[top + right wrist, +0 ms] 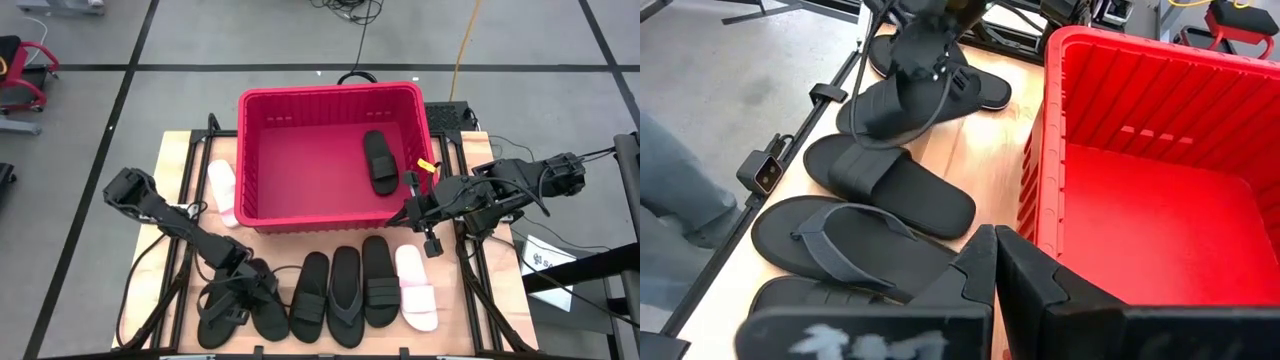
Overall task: Pick and place slides into bin
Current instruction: Put the black slipper into the red organizer bin
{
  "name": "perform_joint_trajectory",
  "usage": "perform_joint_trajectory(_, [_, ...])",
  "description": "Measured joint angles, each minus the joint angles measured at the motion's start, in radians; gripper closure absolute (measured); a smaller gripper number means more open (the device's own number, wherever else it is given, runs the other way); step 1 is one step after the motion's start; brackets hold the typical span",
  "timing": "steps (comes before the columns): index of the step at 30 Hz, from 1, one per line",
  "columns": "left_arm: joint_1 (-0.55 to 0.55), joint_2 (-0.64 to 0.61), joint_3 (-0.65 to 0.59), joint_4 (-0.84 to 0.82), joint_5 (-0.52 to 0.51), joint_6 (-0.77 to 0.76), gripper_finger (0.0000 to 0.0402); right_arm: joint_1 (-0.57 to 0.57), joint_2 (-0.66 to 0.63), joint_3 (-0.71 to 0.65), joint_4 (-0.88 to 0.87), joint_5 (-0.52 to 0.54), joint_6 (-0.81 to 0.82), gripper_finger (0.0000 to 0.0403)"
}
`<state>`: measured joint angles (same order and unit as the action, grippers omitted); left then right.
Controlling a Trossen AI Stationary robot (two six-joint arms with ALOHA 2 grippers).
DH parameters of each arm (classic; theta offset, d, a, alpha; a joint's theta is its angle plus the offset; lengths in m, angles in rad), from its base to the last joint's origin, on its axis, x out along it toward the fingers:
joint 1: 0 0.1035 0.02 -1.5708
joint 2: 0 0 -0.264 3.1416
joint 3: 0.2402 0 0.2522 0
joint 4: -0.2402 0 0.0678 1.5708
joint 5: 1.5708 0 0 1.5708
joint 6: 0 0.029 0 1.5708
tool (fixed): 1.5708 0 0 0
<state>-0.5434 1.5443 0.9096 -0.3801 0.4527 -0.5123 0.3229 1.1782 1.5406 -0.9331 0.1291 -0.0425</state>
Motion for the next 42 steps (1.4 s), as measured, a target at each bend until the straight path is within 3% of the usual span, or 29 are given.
perform_joint_trajectory(13, [-0.002, -0.308, 0.0, -0.009, -0.079, -0.247, 0.0401, 0.0, 0.0, 0.0, 0.001, 0.0, -0.056, 0.0403])
perform_joint_trajectory(19, [0.034, -0.433, 0.034, -0.067, -0.147, -0.272, 0.0401, 0.0, 0.0, 0.0, 0.001, 0.0, -0.056, 0.0403])
perform_joint_trajectory(24, [0.107, -0.443, 0.23, -0.328, -0.249, -0.107, 0.0401, 0.0, 0.0, 0.0, 0.001, 0.0, -0.056, 0.0403])
perform_joint_trajectory(30, [0.246, -0.363, 0.517, -0.603, -0.354, 0.133, 0.0401, -0.001, 0.0, 0.0, 0.001, 0.005, -0.083, 0.0403])
perform_joint_trajectory(34, [0.363, -0.268, 0.677, -0.729, -0.365, 0.319, 0.0401, -0.001, 0.0, 0.0, 0.001, 0.009, -0.128, 0.0403])
perform_joint_trajectory(42, [0.612, -0.02, 0.98, -0.86, -0.316, 0.753, 0.0401, -0.001, 0.0, 0.0, 0.001, 0.143, -0.161, 0.0403])
